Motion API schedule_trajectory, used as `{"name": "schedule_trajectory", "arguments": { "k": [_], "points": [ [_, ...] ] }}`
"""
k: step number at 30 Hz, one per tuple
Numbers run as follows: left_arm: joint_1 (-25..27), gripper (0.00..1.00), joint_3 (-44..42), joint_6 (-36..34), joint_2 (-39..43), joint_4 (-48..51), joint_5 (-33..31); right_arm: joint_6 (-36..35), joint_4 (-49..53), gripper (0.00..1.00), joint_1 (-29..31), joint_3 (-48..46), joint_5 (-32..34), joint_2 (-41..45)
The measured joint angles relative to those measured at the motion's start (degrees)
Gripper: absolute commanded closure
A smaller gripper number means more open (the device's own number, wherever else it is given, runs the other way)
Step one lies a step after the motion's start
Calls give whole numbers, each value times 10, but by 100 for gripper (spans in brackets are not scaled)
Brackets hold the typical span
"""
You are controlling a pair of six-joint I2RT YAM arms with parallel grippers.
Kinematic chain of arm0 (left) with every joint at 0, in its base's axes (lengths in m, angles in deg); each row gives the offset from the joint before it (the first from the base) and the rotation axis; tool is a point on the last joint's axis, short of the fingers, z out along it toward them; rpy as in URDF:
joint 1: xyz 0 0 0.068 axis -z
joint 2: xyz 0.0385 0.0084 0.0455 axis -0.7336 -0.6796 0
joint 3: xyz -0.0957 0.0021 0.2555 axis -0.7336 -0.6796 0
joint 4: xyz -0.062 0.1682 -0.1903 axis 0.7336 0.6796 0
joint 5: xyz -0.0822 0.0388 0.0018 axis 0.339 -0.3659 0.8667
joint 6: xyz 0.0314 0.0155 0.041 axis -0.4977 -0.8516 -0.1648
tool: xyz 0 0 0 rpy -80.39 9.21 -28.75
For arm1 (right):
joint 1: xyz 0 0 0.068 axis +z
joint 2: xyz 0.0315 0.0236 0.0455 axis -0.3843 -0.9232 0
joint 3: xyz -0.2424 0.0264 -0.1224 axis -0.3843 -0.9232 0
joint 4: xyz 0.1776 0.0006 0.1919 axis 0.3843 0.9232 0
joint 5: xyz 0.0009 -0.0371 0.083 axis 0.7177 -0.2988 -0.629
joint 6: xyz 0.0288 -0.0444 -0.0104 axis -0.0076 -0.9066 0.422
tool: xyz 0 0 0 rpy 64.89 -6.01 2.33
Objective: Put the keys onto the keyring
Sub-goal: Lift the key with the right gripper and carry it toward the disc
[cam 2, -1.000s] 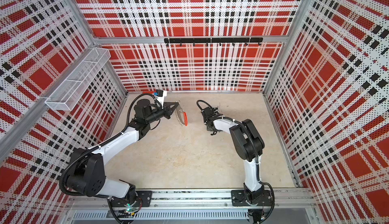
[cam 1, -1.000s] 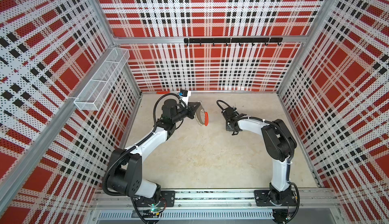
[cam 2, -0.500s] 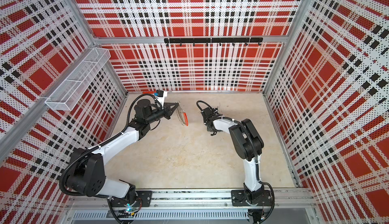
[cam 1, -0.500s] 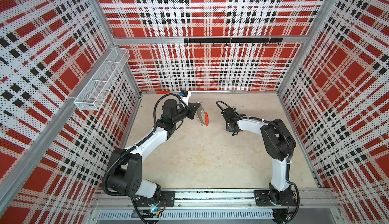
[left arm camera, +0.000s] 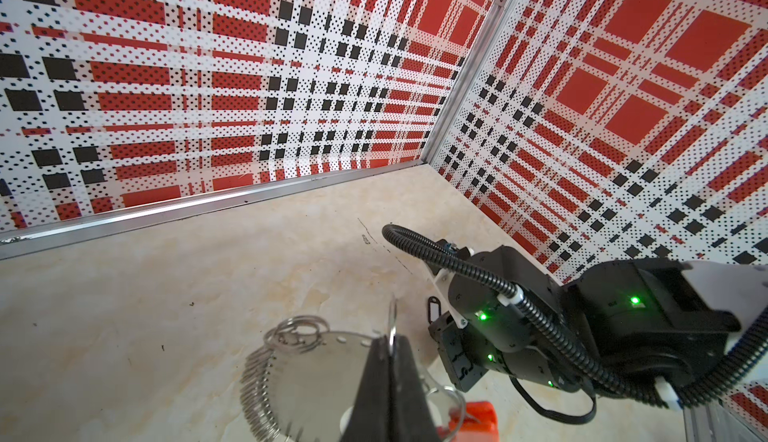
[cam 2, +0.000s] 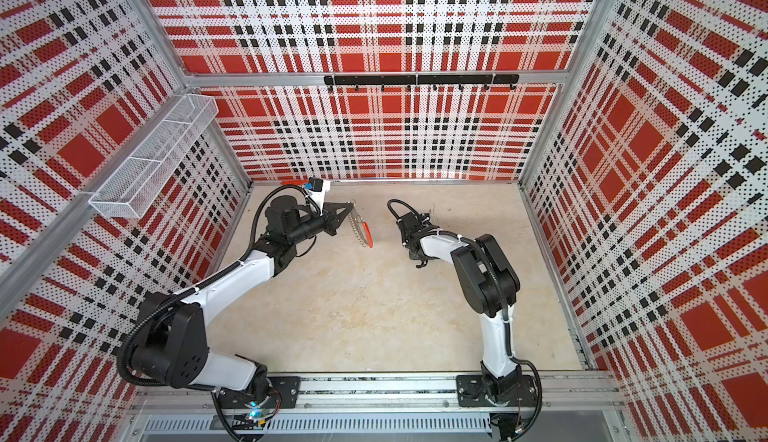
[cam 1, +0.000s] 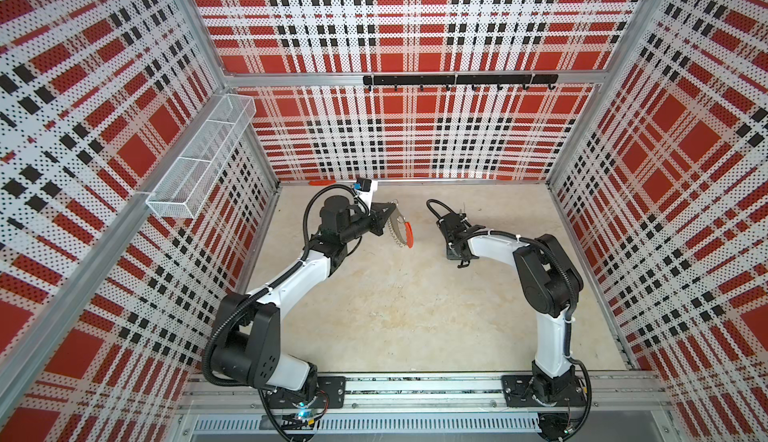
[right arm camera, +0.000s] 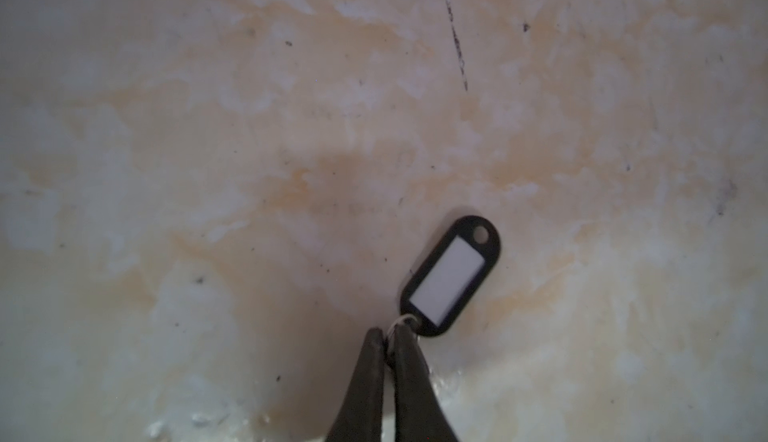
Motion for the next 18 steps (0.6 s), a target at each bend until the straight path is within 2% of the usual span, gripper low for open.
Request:
{"name": "schedule_trajectory", "arguments": {
  "k": [6, 10, 18],
  "points": [
    [0, 100, 0, -4, 0, 0, 3, -7, 3, 100, 3, 3, 14, 7],
    [0, 100, 0, -6, 0, -3, 4, -35, -10, 100, 7, -31, -8, 54],
    [0, 100, 0, 2, 1, -21, 4, -143, -158, 100, 7, -144, -169, 274]
  ]
}}
